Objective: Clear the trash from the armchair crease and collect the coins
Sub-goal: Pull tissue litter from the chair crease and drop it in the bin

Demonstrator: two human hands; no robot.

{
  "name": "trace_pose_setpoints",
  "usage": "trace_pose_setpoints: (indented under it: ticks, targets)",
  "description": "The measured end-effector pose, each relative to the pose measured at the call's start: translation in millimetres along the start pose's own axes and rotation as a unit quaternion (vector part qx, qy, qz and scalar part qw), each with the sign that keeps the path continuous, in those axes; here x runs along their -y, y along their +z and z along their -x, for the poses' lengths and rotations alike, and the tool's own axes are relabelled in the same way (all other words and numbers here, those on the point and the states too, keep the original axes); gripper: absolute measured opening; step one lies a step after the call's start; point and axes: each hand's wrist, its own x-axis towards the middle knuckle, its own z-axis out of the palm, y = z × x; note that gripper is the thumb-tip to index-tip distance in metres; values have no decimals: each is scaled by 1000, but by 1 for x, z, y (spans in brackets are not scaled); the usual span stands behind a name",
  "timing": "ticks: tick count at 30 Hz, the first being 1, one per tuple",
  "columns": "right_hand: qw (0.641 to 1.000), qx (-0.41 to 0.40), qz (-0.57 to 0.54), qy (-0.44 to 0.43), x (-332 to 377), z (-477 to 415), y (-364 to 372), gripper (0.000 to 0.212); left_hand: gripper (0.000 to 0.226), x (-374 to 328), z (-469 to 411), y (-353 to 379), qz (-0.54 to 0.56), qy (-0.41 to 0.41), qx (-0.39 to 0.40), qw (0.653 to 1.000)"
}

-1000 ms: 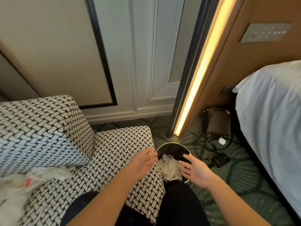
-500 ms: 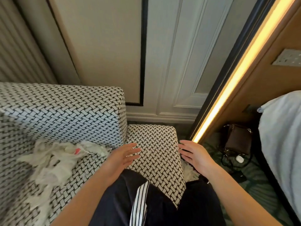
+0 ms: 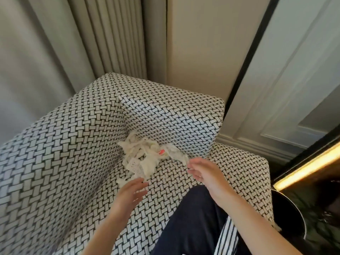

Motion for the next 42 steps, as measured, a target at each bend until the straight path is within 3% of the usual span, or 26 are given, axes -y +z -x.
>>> trace_pose_setpoints:
  ticks: [4,9,13,17,21,24,29,35,39,42]
  targets:
    - [998,49,43,-9,-20,-5,43,12,27,23,4,-31,-41,9,-122,992]
    - [990,86,109,-17,-44,-11,74,14,72,46,-12,-45,-161,11,-237,958]
    - [979,106,173,-23,-63,-14,85,16,101,56,-34,-45,-311,30,-235,920]
    - [970,122,209,-30,-75,-18,84,12,112,57,-58,-47,-470,110,-142,865]
    - [977,128,173,-8,-78,-23,81,12,82,49,-74,-45,-451,135,-92,878]
    - [983,121,133,21,-80,-27,82,14,47,44,-76,-43,-387,162,-138,897]
    - [989,116,83,43,-77,-29,83,17,13,43,-59,-29,-293,135,-180,929]
    - [983,128,131,-2,-77,-25,83,23,8,59,-27,-12,-192,95,-159,964]
    - [960,182,210,-45,-79,-22,86,43,13,61,-10,-4,-155,115,-118,974]
    - [949,204,233,-59,-81,-21,88,44,16,57,-4,0,-164,135,-93,973]
